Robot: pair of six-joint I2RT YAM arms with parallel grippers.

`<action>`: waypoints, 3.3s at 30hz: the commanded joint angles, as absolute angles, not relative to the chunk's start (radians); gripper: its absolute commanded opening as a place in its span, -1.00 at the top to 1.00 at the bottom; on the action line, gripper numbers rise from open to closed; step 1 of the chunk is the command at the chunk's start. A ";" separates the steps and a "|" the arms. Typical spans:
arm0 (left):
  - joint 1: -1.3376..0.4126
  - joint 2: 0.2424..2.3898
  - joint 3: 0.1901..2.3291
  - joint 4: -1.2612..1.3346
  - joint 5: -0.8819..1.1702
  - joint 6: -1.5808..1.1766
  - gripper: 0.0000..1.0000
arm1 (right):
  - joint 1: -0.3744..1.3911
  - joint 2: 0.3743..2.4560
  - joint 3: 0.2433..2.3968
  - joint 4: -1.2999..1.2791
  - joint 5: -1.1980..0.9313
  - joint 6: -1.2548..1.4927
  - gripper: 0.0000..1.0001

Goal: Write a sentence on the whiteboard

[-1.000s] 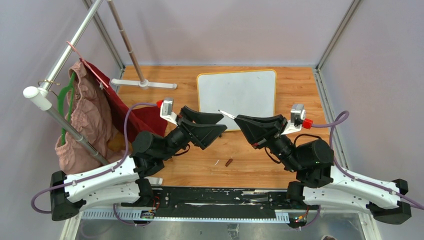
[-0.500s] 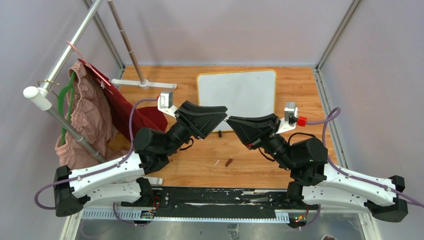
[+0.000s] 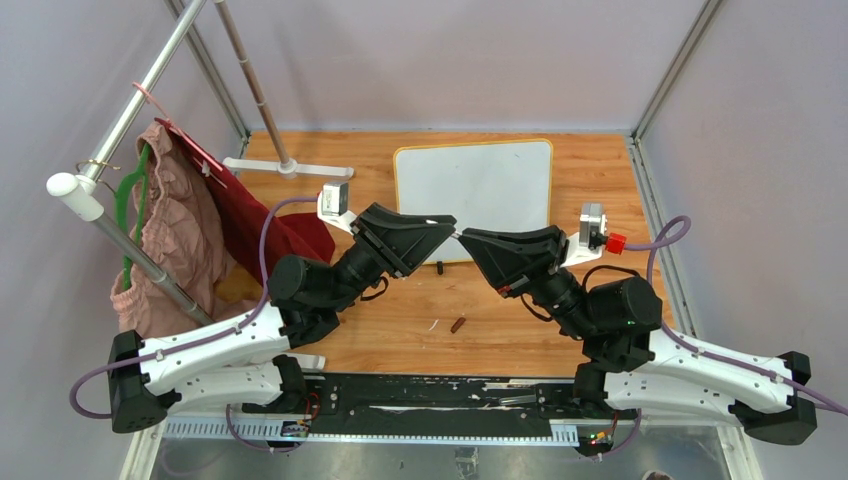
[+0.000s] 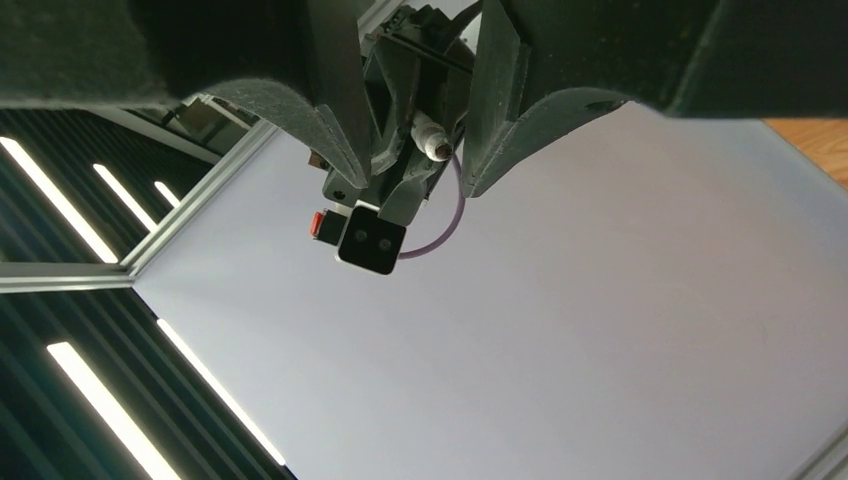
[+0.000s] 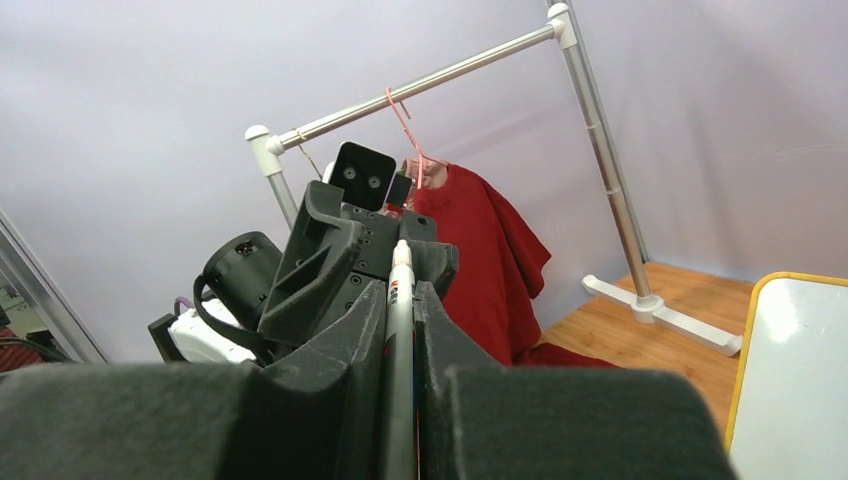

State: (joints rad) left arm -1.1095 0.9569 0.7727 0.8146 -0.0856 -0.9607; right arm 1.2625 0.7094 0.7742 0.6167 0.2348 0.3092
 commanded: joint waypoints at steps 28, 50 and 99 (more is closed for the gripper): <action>-1.115 0.936 0.788 0.801 -0.093 -0.958 1.00 | 1.253 0.683 0.847 0.489 0.242 0.331 0.29; -1.115 0.948 0.766 0.834 -0.094 -1.006 1.00 | 1.252 0.713 0.839 0.592 0.237 0.313 0.53; -1.114 0.680 0.807 -0.096 -0.424 -0.289 -0.73 | 1.253 0.539 0.947 -0.050 0.630 -0.030 1.00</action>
State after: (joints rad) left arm -1.1103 0.6621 0.7238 0.2810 -0.2584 -0.5949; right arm 1.2625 0.5648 0.9180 0.1303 0.4583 0.1158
